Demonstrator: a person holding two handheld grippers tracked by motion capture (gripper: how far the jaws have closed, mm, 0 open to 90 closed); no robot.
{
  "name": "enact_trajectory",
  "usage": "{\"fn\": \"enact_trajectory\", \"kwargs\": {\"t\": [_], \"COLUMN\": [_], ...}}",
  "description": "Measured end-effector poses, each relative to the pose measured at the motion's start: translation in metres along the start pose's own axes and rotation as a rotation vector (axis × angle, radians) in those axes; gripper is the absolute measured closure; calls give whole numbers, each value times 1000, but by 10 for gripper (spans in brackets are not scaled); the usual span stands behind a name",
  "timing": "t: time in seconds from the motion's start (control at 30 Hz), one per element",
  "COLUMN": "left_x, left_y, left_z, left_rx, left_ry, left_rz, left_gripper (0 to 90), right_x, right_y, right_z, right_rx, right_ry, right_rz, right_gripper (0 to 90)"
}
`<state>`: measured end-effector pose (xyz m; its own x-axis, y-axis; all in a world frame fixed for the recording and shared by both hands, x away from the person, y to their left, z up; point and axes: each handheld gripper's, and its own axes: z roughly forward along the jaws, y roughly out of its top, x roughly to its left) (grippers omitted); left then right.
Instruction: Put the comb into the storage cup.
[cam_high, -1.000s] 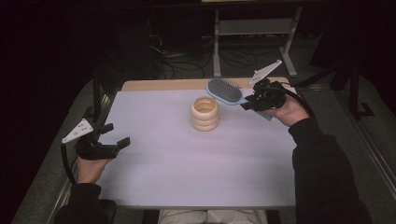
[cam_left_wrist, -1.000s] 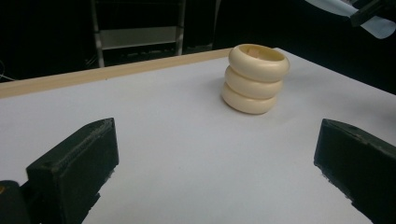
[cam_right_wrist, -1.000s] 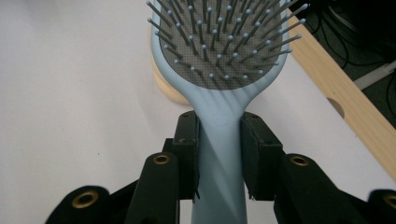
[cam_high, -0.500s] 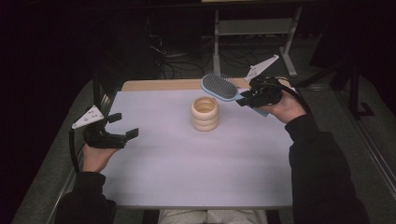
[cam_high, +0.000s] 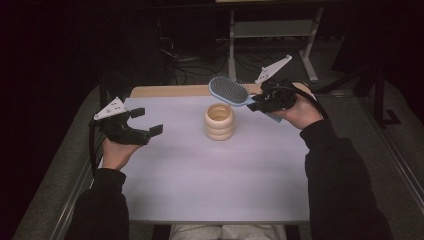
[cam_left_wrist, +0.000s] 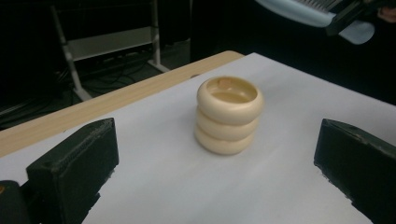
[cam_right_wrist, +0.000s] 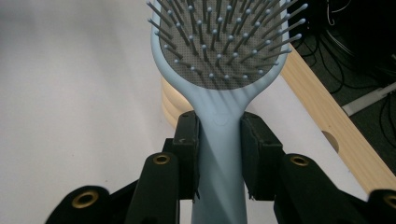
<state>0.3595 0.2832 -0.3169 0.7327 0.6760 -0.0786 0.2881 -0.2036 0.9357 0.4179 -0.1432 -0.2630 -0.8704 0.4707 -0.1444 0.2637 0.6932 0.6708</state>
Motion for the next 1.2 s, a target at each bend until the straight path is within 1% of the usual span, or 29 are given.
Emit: {"fn": "enact_trajectory", "kwargs": {"t": [0.1,0.17,0.23,0.3,0.37,0.43,0.53,0.57,0.6,0.7,0.8,0.87,0.93,1.07,1.2], "left_x": [-2,-2,-1,0,1,1,-2,-3,-3,-3,-3,-4,-6,-11,-14], "left_y": [7,11,14,15,16,17,19,20,21,23,25,25,25,27,30], "left_z": [7,12,16,21,25,28,34,35,37,44,52,59,64,76,83], "left_rx": [8,4,1,2,8,6,-9,-9,-11,-30,-35,-34,-31,-19,-23], "left_ry": [-13,-23,-34,-36,-32,-36,-64,-68,-73,-87,-89,-104,-111,-125,-138], "left_rz": [6,-2,-19,-39,-41,-53,-65,-62,-64,-99,-114,-143,-143,-148,-157], "left_gripper": [0,0,0,0,0,0,0,0,0,0,0,0,0,0,0], "right_x": [2,3,4,5,7,7,8,9,9,9,11,11,11,11,13], "right_y": [4,6,8,11,13,15,18,19,20,22,24,24,25,26,27], "right_z": [2,4,6,8,10,11,14,14,15,18,20,21,23,27,31], "right_rx": [-2,-4,-3,-3,-3,-2,-4,-3,-5,-6,-6,-8,-9,-13,-12], "right_ry": [3,6,9,11,14,17,25,28,26,27,27,31,32,35,39], "right_rz": [-6,-9,-14,-16,-20,-26,-30,-26,-32,-31,-35,-36,-42,-39,-45], "right_gripper": [683,683,683,683,683,683,683,683,683,683,682,683,683,683,683]}}
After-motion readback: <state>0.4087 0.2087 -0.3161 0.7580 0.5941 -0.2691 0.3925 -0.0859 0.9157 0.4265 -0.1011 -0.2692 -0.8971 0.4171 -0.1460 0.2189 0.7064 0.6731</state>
